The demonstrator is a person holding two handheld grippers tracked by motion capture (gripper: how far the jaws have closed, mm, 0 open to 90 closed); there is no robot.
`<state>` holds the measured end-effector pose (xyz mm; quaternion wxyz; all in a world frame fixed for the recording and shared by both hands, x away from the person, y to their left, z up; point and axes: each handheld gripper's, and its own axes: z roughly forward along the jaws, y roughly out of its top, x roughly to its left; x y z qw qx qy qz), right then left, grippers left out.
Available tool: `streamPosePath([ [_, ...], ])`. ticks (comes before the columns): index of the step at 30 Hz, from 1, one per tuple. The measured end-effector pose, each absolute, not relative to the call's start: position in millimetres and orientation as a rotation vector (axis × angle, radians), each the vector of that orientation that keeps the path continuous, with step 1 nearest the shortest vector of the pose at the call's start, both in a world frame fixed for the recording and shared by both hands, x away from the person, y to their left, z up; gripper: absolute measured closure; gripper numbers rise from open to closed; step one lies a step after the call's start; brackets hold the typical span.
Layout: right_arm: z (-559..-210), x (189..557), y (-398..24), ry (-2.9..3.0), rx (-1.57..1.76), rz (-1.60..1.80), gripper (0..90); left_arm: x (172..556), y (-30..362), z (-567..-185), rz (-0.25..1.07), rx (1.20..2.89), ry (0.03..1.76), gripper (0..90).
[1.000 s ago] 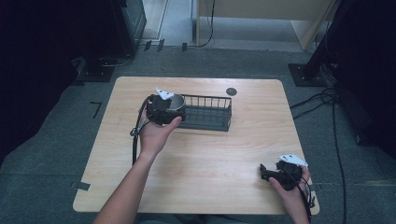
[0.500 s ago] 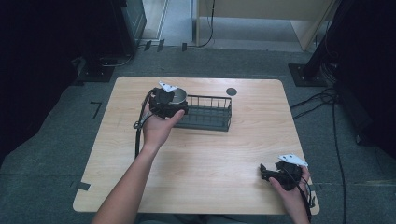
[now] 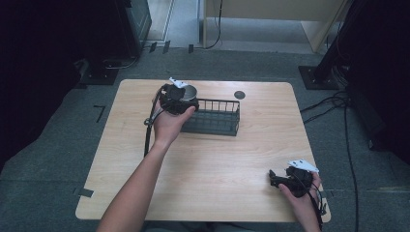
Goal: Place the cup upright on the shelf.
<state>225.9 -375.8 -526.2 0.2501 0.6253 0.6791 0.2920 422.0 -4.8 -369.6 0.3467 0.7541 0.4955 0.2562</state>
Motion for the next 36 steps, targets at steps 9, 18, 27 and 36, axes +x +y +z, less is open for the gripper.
streamPosePath([
  [9,-526.3,225.9,-375.8,1.849,1.702,0.796,0.0,431.1,-9.5,-381.8,0.657,1.966,1.293,19.2],
  [18,-526.3,225.9,-375.8,1.849,1.702,0.796,0.0,432.9,-11.2,-393.5,0.693,1.982,1.280,19.3],
  [27,-526.3,225.9,-375.8,1.849,1.702,0.795,0.0,432.5,-11.8,-396.0,0.677,1.962,1.280,19.2],
  [36,-526.3,225.9,-375.8,1.849,1.702,0.796,0.0,436.1,-14.5,-402.3,0.702,1.967,1.261,19.2],
])
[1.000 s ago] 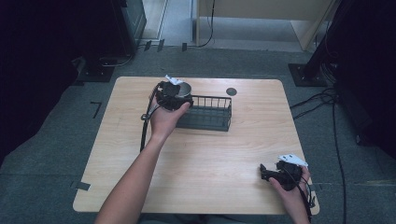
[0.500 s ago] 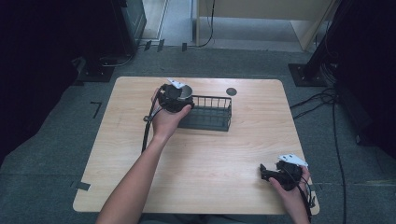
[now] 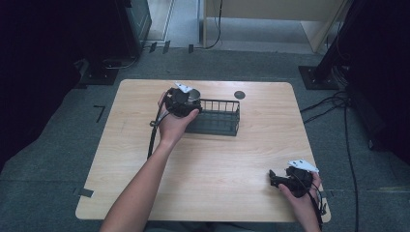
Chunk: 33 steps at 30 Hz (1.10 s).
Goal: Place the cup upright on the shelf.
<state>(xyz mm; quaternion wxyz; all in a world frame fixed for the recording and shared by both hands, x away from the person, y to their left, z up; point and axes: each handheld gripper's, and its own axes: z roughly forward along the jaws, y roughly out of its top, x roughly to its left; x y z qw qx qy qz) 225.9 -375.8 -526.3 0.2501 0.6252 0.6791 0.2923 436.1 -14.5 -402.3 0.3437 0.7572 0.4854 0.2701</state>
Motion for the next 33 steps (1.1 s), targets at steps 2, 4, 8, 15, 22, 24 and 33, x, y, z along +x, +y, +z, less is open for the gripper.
streamPosePath([
  [2,-526.3,225.9,-375.8,1.849,1.702,0.795,0.0,437.4,-14.9,-403.5,0.698,1.960,1.264,19.2],
  [4,-526.3,225.9,-375.8,1.849,1.702,0.795,0.0,438.9,-15.1,-405.3,0.701,1.959,1.273,19.2],
  [8,-526.3,225.9,-375.8,1.849,1.702,0.796,0.0,441.8,-14.3,-412.0,0.694,1.970,1.288,19.2],
  [15,-526.3,225.9,-375.9,1.849,1.702,0.796,0.0,440.3,-13.9,-422.5,0.679,1.998,1.297,19.2],
  [22,-526.3,225.9,-375.9,1.849,1.702,0.795,0.0,438.6,-14.7,-425.2,0.684,2.016,1.286,19.1],
  [24,-526.3,225.9,-375.8,1.849,1.702,0.795,0.0,438.5,-14.9,-425.2,0.678,2.019,1.286,19.0],
  [33,-526.3,225.9,-375.9,1.849,1.702,0.795,0.0,437.0,-11.6,-421.2,0.621,2.018,1.283,11.4],
])
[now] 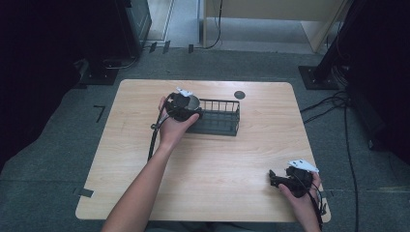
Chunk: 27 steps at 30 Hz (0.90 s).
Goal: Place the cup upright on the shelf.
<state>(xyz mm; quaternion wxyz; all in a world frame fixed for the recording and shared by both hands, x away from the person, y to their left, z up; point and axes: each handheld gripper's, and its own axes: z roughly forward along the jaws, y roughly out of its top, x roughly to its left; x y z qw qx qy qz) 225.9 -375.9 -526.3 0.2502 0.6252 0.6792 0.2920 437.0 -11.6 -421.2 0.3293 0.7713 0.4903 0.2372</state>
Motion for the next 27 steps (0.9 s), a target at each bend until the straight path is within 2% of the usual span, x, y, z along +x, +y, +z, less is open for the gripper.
streamPosePath([
  [9,-526.2,225.9,-375.8,1.850,1.702,0.795,0.0,429.6,-7.1,-408.5,0.604,2.003,1.257,7.9],
  [11,-526.3,225.9,-375.9,1.849,1.702,0.795,0.0,428.6,-5.5,-404.9,0.577,1.995,1.246,2.6],
  [27,-526.2,225.9,-375.8,1.850,1.702,0.795,0.0,408.8,17.1,-393.5,0.539,1.919,1.249,1.6],
])
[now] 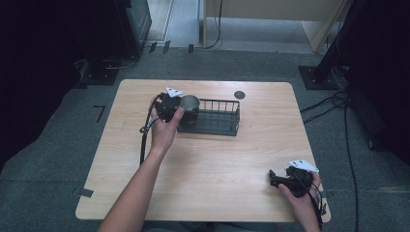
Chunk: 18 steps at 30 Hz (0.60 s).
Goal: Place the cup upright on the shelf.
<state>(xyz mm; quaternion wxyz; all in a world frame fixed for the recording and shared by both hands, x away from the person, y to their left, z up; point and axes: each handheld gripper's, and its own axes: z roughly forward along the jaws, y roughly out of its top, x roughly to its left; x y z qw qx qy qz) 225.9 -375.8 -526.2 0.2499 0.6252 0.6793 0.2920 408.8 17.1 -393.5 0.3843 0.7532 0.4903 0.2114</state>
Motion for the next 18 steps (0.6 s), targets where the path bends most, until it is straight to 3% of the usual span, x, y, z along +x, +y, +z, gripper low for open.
streamPosePath([
  [18,-526.2,225.9,-375.8,1.849,1.703,0.795,0.0,377.9,61.9,-418.9,0.546,1.895,1.334,1.6],
])
